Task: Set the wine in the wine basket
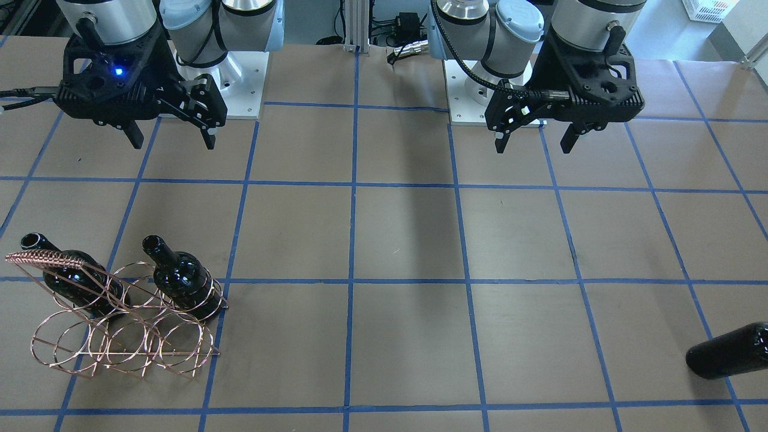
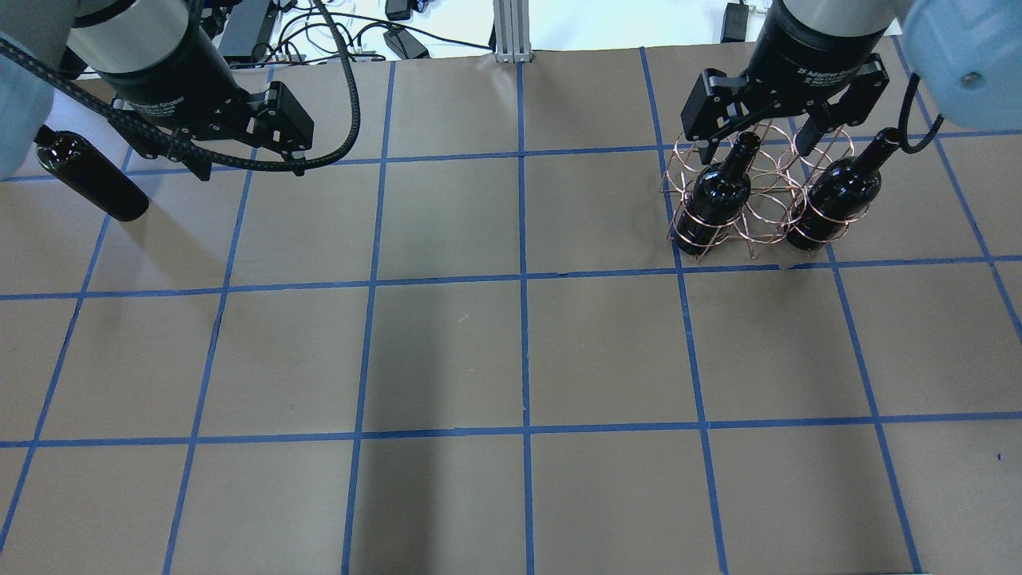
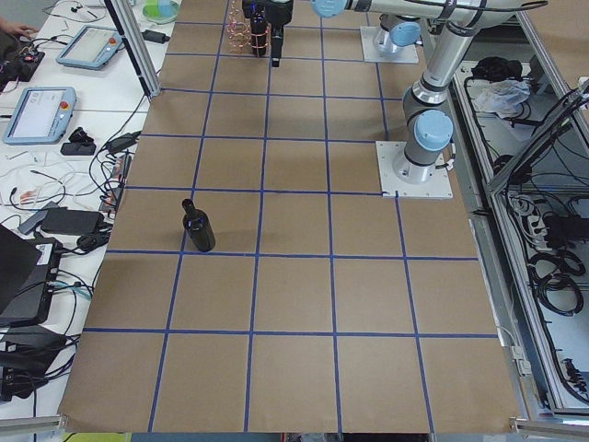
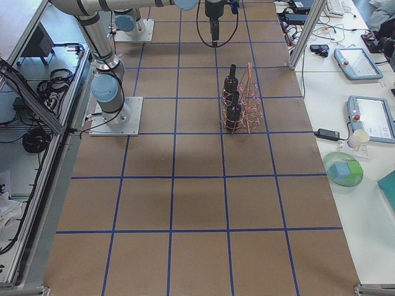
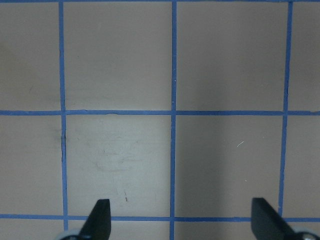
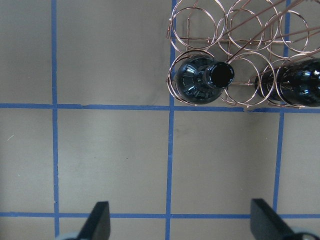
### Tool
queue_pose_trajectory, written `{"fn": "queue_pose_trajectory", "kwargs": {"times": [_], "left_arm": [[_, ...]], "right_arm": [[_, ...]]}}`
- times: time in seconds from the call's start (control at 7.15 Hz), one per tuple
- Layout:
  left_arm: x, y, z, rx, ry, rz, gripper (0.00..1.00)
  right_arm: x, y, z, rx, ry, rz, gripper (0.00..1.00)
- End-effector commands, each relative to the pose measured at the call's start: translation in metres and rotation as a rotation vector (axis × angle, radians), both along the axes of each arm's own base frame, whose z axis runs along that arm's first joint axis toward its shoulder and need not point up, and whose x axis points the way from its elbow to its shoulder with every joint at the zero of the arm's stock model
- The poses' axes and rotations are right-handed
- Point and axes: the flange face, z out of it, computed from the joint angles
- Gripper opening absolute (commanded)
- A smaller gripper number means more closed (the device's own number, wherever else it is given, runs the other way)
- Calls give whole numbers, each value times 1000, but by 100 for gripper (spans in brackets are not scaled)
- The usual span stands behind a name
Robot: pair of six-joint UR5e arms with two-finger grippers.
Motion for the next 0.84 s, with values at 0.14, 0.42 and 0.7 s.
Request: {"fn": "queue_pose_trajectory", "kwargs": {"times": [0.14, 0.42, 0.7], "left_arm": [[-1, 0, 1, -3, 7, -1, 100], [0, 2, 2, -3, 5, -1, 100], [-1, 7, 3, 15, 13, 6, 100]], "right_arm": [[2, -4, 3, -38, -16, -9, 100], [2, -4, 5, -44, -20, -15, 100], [2, -4, 5, -44, -21, -15, 100]]}}
